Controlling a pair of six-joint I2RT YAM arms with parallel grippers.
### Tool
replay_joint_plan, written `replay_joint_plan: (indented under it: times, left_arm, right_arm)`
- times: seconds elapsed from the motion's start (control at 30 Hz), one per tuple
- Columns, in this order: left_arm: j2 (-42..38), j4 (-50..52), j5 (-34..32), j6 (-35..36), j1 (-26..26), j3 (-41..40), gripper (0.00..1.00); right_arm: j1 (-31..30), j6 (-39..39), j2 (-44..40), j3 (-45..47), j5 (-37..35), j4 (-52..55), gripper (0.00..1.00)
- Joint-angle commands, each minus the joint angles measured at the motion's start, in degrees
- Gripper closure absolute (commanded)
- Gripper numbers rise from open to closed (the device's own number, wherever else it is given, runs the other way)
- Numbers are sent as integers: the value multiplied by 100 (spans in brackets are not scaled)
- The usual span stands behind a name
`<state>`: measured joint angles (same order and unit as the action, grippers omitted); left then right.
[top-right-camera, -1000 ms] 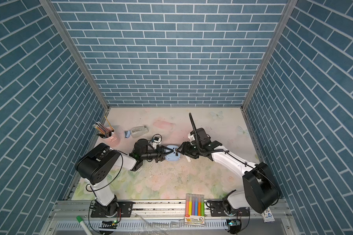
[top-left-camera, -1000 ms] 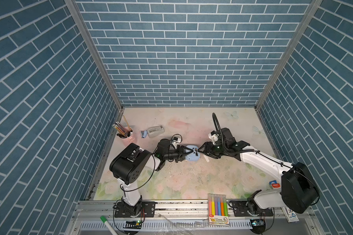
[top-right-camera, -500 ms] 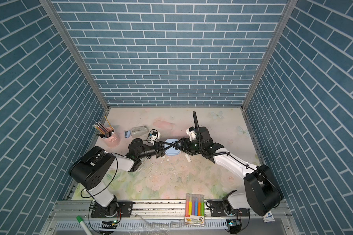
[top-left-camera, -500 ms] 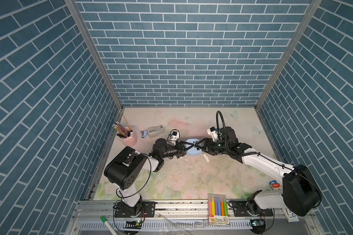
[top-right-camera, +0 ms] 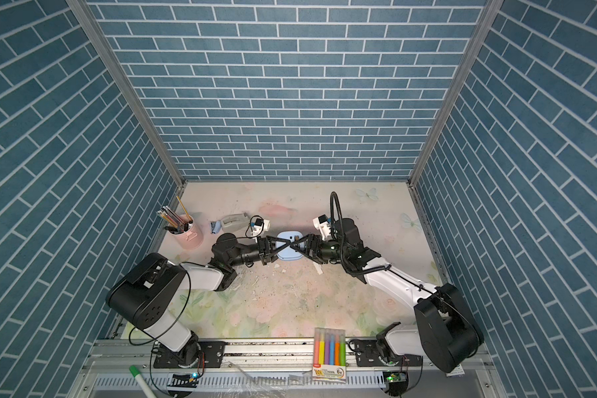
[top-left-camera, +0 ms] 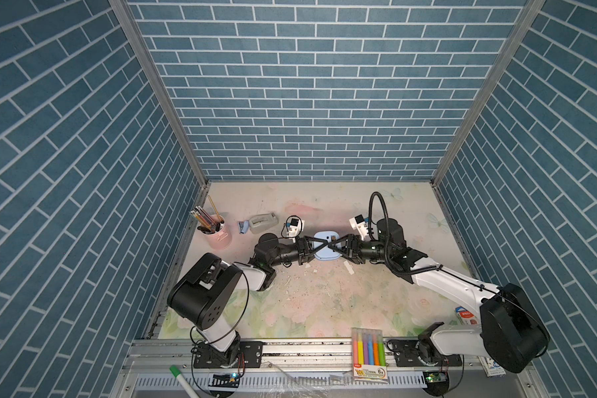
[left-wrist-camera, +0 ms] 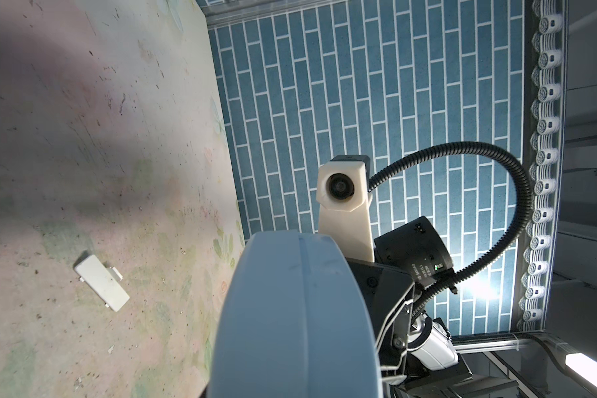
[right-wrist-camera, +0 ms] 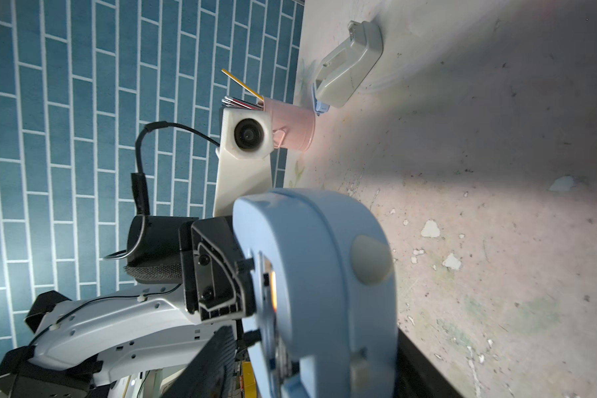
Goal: Insert the battery into the alarm
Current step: Install the battery in the alarm.
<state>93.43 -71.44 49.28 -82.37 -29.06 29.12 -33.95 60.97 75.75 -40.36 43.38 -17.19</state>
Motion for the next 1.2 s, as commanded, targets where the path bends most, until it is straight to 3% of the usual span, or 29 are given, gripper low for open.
replay_joint_plan:
  times: [0.0,0.13,0.37,0.5,0.67,0.77,0.83,1.0,1.07,1.17]
  left_arm:
    - [-209,-289,-153,14,115,-161,100]
    - [-150,-326,-252,-8,172,-314,100]
    - [-50,-386,-171,-104,186,-196,100]
    - [-228,-371,-203,-129,196,-189,100]
    - [-302,-380,-230,-247,216,-16,100]
    - [-351,-384,-261,-312,210,68,100]
    - [-396,-377,-257,-354,215,106,100]
    - [-414,-369,-262,-385,216,96,100]
    - [-364,-362,-282,-372,209,57,88]
    - [-293,-371,-374,-340,209,-62,66]
  right_arm:
    - [9,417,-66,-6,335,-815,29]
    - [7,538,94,-49,489,-1152,29]
    - [7,554,362,-133,506,-1429,48]
    - [-6,690,602,-209,555,-1725,53]
    - [-32,871,808,-266,591,-2008,54]
    - [-56,874,798,-274,587,-2009,46]
    - [-59,875,771,-263,571,-2012,47]
    - [-65,911,770,-288,503,-2067,73]
    - [-63,928,758,-297,421,-2047,85]
    - [-65,936,705,-267,234,-2033,93]
